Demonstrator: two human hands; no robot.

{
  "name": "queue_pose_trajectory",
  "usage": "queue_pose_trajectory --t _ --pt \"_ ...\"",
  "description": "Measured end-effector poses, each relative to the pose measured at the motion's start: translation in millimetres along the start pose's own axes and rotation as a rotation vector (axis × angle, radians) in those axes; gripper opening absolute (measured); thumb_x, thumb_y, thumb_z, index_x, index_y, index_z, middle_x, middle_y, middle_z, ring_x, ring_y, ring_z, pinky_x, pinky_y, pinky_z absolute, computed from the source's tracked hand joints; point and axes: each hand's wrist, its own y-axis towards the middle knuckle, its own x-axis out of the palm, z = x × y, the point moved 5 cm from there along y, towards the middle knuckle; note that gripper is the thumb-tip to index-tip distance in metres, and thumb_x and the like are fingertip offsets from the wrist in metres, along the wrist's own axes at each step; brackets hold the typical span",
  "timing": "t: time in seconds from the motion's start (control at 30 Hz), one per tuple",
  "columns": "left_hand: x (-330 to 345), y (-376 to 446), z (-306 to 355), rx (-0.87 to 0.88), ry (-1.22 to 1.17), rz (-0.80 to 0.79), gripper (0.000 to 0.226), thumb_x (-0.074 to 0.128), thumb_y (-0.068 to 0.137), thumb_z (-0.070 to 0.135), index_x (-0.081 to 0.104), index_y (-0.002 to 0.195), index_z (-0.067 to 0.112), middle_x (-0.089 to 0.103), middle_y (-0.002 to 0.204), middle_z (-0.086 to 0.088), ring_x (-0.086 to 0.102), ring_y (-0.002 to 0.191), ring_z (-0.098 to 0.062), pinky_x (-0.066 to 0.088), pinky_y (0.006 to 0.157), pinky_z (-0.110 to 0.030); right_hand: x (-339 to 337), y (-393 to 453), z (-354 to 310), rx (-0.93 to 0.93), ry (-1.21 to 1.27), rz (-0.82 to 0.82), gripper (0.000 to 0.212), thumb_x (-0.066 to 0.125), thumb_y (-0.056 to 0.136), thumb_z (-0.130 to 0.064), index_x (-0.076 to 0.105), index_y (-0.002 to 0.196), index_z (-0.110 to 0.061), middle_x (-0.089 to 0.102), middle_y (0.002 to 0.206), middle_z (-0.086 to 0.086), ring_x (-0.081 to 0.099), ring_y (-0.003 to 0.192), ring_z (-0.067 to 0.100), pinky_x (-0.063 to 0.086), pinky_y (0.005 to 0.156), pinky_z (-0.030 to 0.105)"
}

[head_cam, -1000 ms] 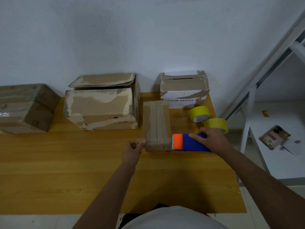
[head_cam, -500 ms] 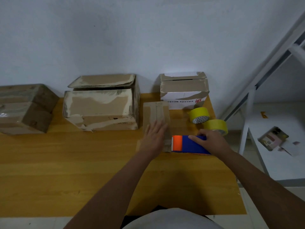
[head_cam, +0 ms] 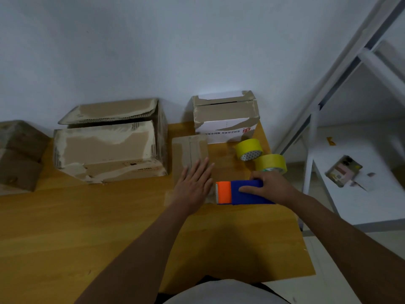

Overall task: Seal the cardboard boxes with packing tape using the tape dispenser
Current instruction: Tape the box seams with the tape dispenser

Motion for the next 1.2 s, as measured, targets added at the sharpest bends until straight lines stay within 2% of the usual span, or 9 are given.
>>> queue_pose_trajectory --t 0.13,0.3,0.47,0.57,0.67,0.87,1.0,1.1,1.2 --pt "1 0 -1 -0.009 0.003 0.013 0.062 -0.011 0.097 0.053 -0.011 0.155 0.032 -0.022 0.161 0.011 -0.026 0.147 -0.008 -0.011 0.122 -0.037 -1 2 1 -0.019 -0.015 -0.024 0.058 0.048 0.067 -0.079 0.057 0.088 -0.025 0.062 0.08 -0.006 0.057 0.069 0.003 0.04 0.053 0.018" --pt "0 -1 -1 -0.008 -0.003 0.026 0.06 -0.011 0.098 0.052 -0.009 0.155 0.033 -0.02 0.162 0.012 -0.023 0.148 -0.008 -0.011 0.122 -0.036 2 -1 6 -0.047 -0.005 -0.028 0.039 0.057 0.076 -0.071 0.051 0.081 -0.032 0.057 0.076 -0.011 0.055 0.066 0.002 0.035 0.053 0.015" --pt "-2 -1 -1 -0.027 -0.025 0.029 0.059 -0.009 0.099 0.051 -0.009 0.155 0.033 -0.02 0.162 0.012 -0.023 0.148 -0.008 -0.008 0.123 -0.038 -18 -11 28 -0.025 0.043 0.056 0.05 0.052 0.073 -0.071 0.059 0.085 -0.023 0.06 0.077 -0.005 0.058 0.067 0.006 0.041 0.056 0.02" --pt "-2 -1 0 -0.04 -0.025 0.033 0.058 -0.007 0.099 0.05 -0.011 0.154 0.034 -0.02 0.162 0.012 -0.024 0.147 -0.007 -0.008 0.123 -0.039 -28 -18 37 -0.03 0.07 0.093 0.039 0.052 0.072 -0.071 0.053 0.078 -0.032 0.059 0.074 -0.01 0.058 0.064 0.003 0.039 0.054 0.017" --pt "-1 -1 -1 -0.034 -0.022 0.041 0.056 -0.007 0.101 0.051 -0.011 0.154 0.034 -0.019 0.162 0.011 -0.023 0.148 -0.007 -0.008 0.123 -0.039 -25 -18 37 -0.035 0.032 0.103 0.032 0.059 0.078 -0.064 0.05 0.078 -0.033 0.057 0.073 -0.011 0.056 0.065 0.002 0.036 0.054 0.017" --pt "-1 -2 -1 -0.013 -0.026 0.049 0.061 -0.006 0.099 0.055 -0.005 0.156 0.033 -0.015 0.164 0.01 -0.019 0.15 -0.01 -0.008 0.123 -0.038 -22 -27 50 0.005 0.062 0.106 0.043 0.059 0.078 -0.064 0.061 0.093 -0.023 0.063 0.082 -0.006 0.06 0.071 0.004 0.047 0.058 0.022" --pt "-1 -1 -2 -0.021 -0.017 0.046 0.061 -0.009 0.098 0.056 -0.008 0.154 0.034 -0.017 0.163 0.011 -0.022 0.149 -0.009 -0.009 0.123 -0.038 -29 -38 59 0.036 0.058 0.126 0.047 0.055 0.075 -0.067 0.061 0.09 -0.023 0.064 0.079 -0.005 0.062 0.068 0.004 0.045 0.057 0.02" --pt "-1 -1 -1 -0.023 -0.031 0.046 0.062 -0.008 0.097 0.056 -0.006 0.155 0.034 -0.016 0.163 0.01 -0.02 0.149 -0.01 -0.008 0.123 -0.039 -23 -33 57 0.077 -0.05 0.158 0.044 0.059 0.08 -0.065 0.059 0.091 -0.022 0.063 0.077 -0.003 0.062 0.068 0.009 0.052 0.062 0.029" --pt "-1 -1 -1 -0.027 -0.012 0.05 0.061 -0.009 0.097 0.056 -0.008 0.154 0.034 -0.018 0.163 0.011 -0.022 0.148 -0.009 -0.008 0.123 -0.039 -11 -27 53 0.128 -0.114 0.226 0.047 0.057 0.082 -0.067 0.059 0.089 -0.021 0.061 0.077 -0.001 0.059 0.069 0.013 0.052 0.063 0.031"
